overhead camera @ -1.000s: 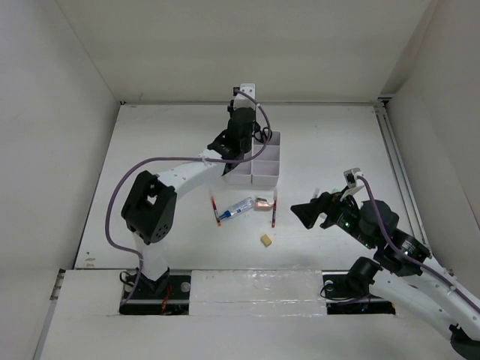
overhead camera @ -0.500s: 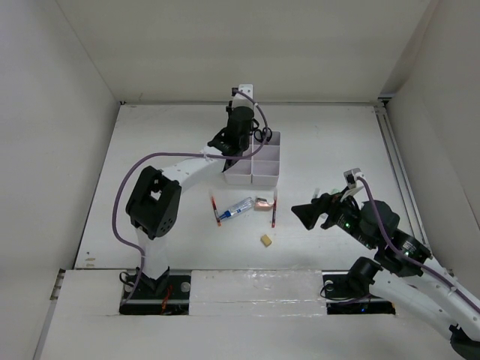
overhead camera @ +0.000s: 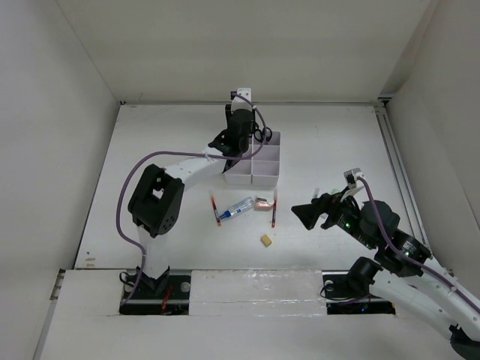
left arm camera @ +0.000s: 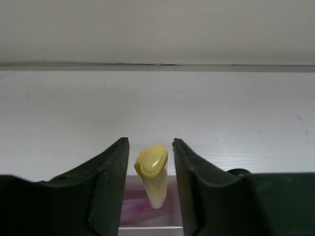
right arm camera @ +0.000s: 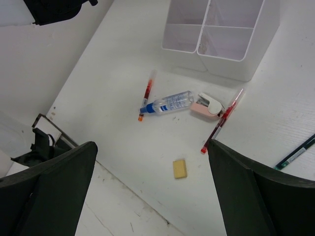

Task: Sort the stationery into containers
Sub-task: Place the stationery into the container, then grab a piece of stationery with the right arm

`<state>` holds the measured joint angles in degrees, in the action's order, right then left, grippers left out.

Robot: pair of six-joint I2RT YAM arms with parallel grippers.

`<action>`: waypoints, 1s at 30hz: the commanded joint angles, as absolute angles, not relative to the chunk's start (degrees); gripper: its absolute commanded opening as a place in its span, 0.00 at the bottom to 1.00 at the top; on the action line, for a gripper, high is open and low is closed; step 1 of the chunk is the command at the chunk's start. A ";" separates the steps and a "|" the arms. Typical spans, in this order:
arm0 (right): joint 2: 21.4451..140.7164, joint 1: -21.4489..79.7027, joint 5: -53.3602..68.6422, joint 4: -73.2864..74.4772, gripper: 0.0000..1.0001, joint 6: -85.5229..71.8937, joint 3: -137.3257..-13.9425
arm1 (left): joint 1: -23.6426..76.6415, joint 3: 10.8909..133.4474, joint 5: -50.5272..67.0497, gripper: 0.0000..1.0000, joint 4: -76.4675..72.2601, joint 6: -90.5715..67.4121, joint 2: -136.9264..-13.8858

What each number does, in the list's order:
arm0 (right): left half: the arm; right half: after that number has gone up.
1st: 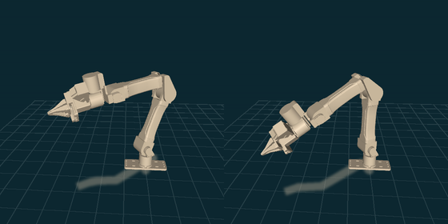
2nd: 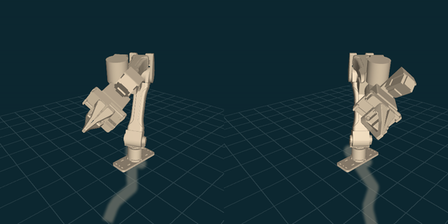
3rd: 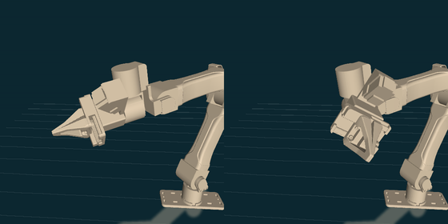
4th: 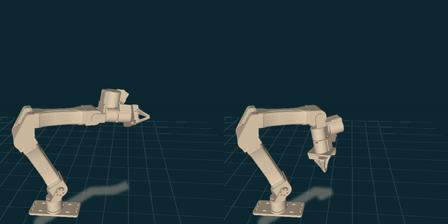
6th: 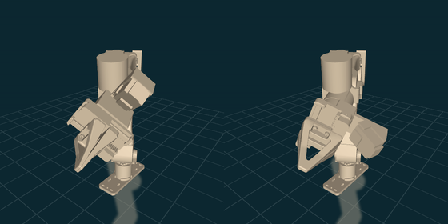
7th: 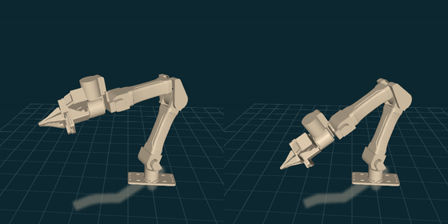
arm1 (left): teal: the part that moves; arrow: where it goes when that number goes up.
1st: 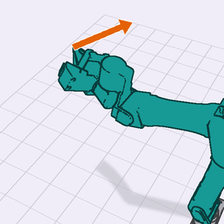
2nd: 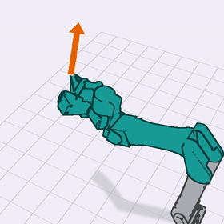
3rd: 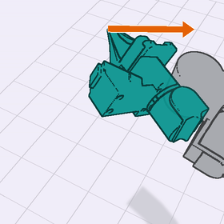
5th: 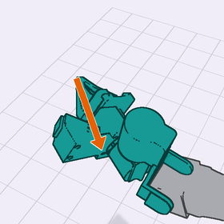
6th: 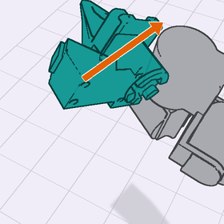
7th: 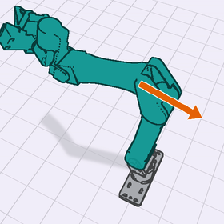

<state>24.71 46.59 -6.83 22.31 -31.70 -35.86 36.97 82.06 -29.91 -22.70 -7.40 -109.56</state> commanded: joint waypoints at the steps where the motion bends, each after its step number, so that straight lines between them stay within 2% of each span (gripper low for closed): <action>1: 24.17 47.11 -6.33 20.74 1.00 -31.03 -36.39 | 36.30 80.43 -29.00 0.40 -25.49 -8.61 -107.93; 4: 24.17 47.11 -12.01 23.28 1.00 -33.74 -36.39 | 36.30 79.89 -27.07 0.56 -25.49 -8.61 -106.53; 5: 24.69 47.11 -13.95 24.34 1.00 -34.62 -36.39 | 36.30 79.89 -27.07 0.71 -24.88 -8.61 -105.65; 8: 26.53 47.11 -23.16 29.96 1.00 -40.24 -38.06 | 36.30 79.37 -28.21 0.82 -24.08 -9.32 -103.28; 11: 29.70 47.11 -32.06 36.55 1.00 -49.46 -40.42 | 36.30 79.37 -28.74 0.98 -21.10 -11.60 -99.42; 20: 39.98 46.59 -43.68 47.37 1.00 -75.12 -40.87 | 40.08 81.56 -31.29 1.00 -2.74 -16.78 -86.84; 25: 45.60 44.39 -44.30 47.03 1.00 -77.78 -39.38 | 40.08 79.90 -26.55 1.00 4.21 -20.04 -80.35; 30: 53.85 35.96 -42.20 44.66 1.00 -75.42 -40.16 | 40.08 76.65 -23.83 1.00 5.45 -21.36 -76.73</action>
